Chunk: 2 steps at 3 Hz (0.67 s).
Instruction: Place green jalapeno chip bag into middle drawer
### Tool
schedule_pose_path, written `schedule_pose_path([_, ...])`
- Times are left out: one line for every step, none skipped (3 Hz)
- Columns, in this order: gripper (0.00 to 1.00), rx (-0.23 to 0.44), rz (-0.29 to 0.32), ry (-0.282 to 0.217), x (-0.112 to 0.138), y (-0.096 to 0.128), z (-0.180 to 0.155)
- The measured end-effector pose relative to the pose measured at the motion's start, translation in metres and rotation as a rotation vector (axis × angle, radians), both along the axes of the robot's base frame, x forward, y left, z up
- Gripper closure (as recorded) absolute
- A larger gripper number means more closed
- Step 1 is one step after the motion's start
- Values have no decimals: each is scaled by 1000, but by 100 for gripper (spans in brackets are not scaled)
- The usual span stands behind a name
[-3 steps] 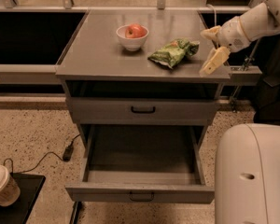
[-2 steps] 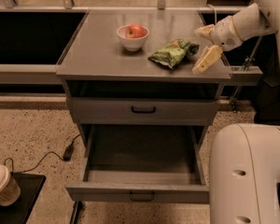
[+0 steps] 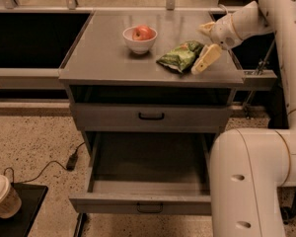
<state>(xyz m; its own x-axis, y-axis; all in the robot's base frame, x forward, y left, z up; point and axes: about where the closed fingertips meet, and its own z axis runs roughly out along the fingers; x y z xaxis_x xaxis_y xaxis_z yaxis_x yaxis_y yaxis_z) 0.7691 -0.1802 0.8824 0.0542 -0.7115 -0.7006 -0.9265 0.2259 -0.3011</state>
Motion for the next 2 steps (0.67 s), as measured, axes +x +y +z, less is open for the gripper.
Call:
schedule_pose_path([0, 0, 0, 0, 0, 0, 0])
schedule_pose_path([0, 28, -13, 5, 5, -3, -8])
